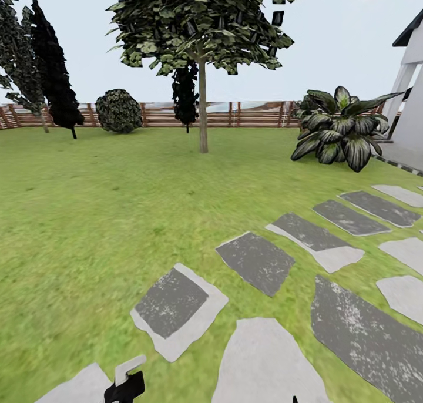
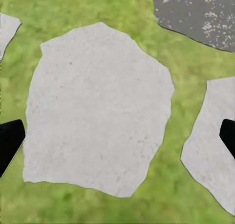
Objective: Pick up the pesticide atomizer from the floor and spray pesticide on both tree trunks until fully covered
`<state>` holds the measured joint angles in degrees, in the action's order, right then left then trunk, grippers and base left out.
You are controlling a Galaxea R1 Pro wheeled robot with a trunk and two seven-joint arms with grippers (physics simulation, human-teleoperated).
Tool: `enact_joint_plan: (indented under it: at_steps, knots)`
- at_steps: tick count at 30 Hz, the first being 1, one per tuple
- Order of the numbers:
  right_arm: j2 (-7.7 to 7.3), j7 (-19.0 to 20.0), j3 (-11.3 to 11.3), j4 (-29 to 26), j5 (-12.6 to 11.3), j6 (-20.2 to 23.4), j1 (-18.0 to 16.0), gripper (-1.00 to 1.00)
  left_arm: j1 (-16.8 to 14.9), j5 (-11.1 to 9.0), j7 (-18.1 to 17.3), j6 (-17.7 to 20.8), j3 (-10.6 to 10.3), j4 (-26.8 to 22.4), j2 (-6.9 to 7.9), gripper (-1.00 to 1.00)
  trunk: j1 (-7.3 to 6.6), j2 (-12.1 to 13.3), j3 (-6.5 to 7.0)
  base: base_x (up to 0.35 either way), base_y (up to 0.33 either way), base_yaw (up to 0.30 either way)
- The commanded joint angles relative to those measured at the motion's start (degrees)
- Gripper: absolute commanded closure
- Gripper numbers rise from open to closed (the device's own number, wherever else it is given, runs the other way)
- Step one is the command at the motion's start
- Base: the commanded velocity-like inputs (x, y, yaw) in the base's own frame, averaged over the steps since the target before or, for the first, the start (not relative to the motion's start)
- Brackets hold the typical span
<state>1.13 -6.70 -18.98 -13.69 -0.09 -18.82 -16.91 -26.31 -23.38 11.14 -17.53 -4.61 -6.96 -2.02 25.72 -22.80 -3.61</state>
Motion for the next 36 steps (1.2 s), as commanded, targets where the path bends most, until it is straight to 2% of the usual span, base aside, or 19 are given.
enact_joint_plan:
  at_steps: [1,36]
  knots:
    - [0.02,-0.2,0.0,0.0,0.0,-0.2,0.0,-1.00,-0.1,-0.3,0.3,-0.2,-0.5,0.0,0.00,1.00,0.07,-0.1,-0.12,0.333,0.000,0.000]
    - [-0.03,-0.2,-0.1,-0.1,0.0,-0.2,0.0,-1.00,-0.1,-0.3,0.4,-0.2,-0.5,0.0,0.00,1.00,0.07,-0.1,-0.12,0.333,0.000,0.000]
